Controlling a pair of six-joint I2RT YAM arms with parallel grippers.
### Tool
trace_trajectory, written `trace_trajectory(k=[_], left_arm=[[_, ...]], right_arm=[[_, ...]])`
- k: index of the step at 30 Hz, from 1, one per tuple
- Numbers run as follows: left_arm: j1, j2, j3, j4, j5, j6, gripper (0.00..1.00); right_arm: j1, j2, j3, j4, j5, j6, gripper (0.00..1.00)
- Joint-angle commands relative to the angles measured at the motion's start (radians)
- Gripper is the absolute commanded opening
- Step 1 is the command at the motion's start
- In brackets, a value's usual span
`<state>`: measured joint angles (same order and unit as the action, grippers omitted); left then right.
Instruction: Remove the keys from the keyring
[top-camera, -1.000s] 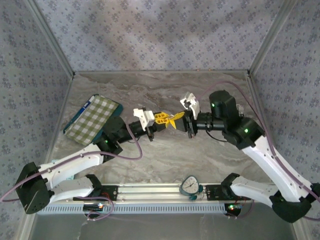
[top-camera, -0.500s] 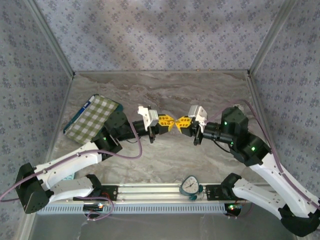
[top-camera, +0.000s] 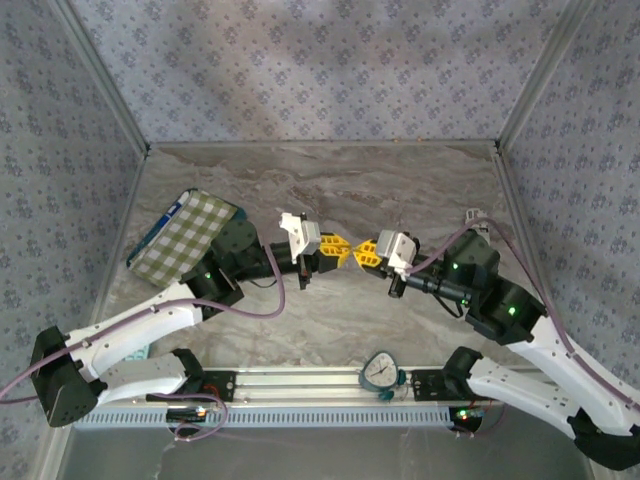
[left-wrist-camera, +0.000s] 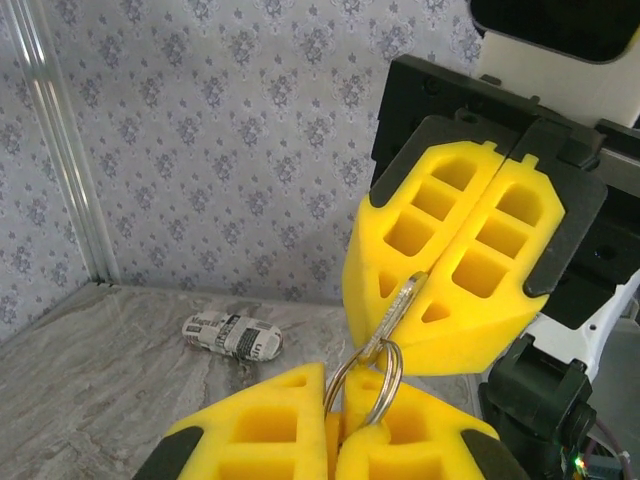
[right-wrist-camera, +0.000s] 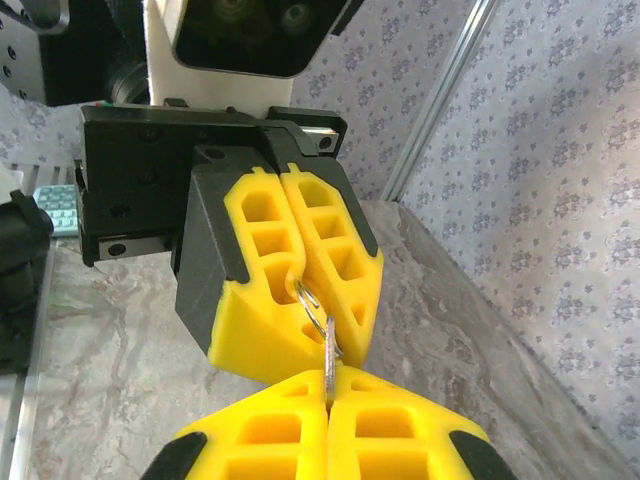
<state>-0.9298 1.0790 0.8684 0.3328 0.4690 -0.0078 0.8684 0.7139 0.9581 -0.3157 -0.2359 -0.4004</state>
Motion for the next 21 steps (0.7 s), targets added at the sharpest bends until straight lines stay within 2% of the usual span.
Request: trace_trajectory(k=[1, 12, 21], left_arm=[[0.058, -0.028, 0.052, 0.038, -0.162, -0.009, 0.00], [0.069, -0.024, 0.083, -0.017, -0.144, -0.003, 0.00], [0.105, -0.029, 0.076, -0.002, -0.106, -0.064, 0.00]], right_arm=[[0.079, -0.032, 0.029, -0.165, 0.017, -0.106, 0.00], [0.297, 0.037, 0.084, -0.280, 0.199, -0.224, 0.00], [0.361, 0.039, 0.099, -0.315, 0.235, -0.235, 0.00]])
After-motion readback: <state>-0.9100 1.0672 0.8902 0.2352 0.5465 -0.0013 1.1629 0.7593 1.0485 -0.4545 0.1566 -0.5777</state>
